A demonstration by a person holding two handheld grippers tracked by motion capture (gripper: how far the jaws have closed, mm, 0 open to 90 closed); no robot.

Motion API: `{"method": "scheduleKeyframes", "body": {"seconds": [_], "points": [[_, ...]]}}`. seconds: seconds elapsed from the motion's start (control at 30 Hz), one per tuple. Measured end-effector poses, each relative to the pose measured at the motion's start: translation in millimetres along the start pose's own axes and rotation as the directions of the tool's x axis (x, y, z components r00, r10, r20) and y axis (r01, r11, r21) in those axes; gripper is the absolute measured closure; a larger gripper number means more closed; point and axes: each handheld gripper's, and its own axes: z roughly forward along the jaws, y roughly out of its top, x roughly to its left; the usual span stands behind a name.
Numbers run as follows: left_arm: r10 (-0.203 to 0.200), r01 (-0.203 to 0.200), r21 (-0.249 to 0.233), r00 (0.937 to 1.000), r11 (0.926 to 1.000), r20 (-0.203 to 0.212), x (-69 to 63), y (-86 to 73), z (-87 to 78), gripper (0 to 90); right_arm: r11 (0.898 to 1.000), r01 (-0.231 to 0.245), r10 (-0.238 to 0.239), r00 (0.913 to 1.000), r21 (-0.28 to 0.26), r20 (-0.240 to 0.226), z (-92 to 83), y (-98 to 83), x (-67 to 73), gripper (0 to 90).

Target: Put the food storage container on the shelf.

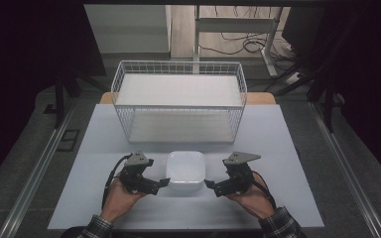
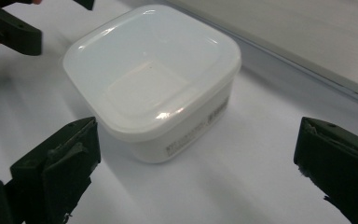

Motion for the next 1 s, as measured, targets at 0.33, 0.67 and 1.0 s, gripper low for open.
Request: {"method": "scheduleKeyframes", "body": {"seconds": [0.33,0.67,1.0], "points": [[0.019,-0.020,0.031,0.9992,0.9993,0.036,6.4,18.5,35.1,6.9,0.998,-0.036,0.038,0.9986,0.047,-0.036,32.0,22.3,-2.5,6.0],[-0.064,0.059,0.051,0.9919,0.9970,0.110,-2.4,3.9,27.2,13.0,0.989,-0.097,0.112,0.9841,0.113,-0.138,43.6,14.9,3.5,11.7],[-0.115,0.116,-0.014,0.9910,0.9932,0.069,-7.6,-4.4,-0.5,58.6,0.976,-0.211,0.216,0.9712,0.052,-0.101,10.6,5.5,4.7,61.8]]}}
